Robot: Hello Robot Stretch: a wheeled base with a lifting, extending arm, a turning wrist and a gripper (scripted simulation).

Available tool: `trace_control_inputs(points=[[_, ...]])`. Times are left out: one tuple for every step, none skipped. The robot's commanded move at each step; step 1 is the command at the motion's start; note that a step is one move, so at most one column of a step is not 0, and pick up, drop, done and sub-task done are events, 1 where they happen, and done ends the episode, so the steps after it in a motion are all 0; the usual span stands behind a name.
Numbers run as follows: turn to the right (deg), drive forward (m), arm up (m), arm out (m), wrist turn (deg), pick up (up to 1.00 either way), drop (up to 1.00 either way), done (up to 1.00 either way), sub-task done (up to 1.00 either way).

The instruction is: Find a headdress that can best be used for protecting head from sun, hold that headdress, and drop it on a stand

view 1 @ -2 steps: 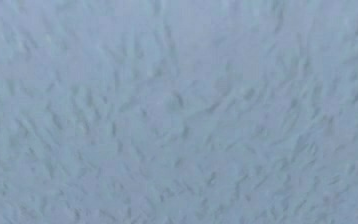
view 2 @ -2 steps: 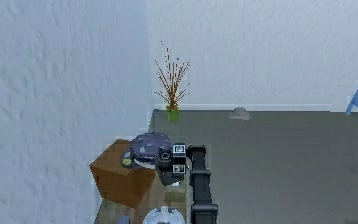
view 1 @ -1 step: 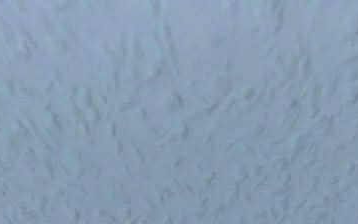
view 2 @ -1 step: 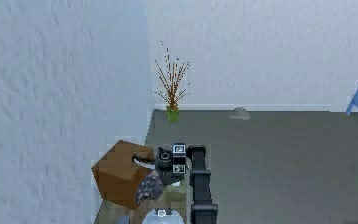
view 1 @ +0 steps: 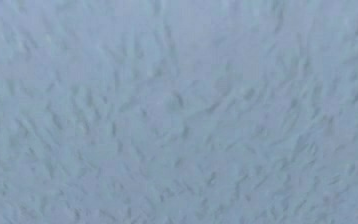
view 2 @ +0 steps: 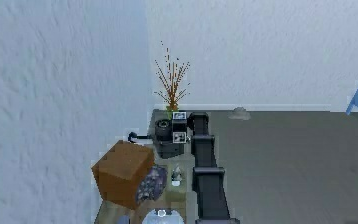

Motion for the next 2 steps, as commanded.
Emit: trace_control_inputs(points=[[0.0,0.0,0.0,-0.08,0.0,0.0,0.0,0.0,0.0],[0.0,0.0,0.0,0.0,0.0,0.0,0.0,1.0,0.0]])
